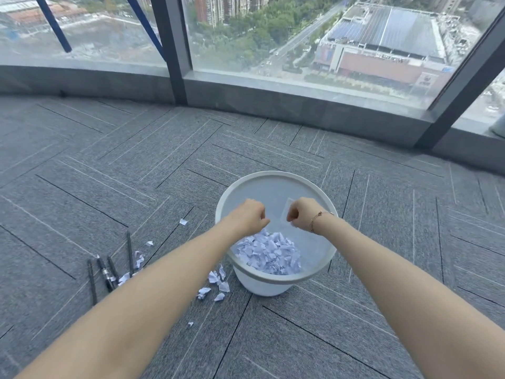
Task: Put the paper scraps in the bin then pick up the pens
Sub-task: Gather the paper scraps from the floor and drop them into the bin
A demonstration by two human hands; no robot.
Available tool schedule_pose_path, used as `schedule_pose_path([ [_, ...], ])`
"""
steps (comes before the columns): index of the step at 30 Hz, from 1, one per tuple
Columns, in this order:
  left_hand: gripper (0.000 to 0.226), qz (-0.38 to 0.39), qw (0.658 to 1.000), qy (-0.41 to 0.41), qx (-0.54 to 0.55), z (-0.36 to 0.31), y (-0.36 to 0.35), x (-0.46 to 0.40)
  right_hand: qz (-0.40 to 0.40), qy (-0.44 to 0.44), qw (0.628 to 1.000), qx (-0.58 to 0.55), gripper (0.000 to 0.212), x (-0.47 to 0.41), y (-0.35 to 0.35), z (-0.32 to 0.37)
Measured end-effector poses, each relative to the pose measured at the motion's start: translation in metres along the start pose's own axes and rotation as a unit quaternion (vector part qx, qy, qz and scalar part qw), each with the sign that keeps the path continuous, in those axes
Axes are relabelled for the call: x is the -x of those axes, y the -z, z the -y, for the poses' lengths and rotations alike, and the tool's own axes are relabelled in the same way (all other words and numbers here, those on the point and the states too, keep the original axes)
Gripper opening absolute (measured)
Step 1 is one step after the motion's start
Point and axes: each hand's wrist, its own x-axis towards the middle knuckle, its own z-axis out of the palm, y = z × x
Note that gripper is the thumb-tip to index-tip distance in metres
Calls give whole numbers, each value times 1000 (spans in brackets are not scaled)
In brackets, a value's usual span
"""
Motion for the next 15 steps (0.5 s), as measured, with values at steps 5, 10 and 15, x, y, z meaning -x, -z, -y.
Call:
schedule_pose_path([
  [5,39,74,996,-1,-43,6,-2,6,-54,23,998,-6,14,3,4,3],
  [10,40,10,1000,-11,-15,15,1,6,-48,62,997,22,34,4,3,1],
  [15,17,-39,996,-48,-71,7,12,14,-56,94,992,65,11,5,3,6],
])
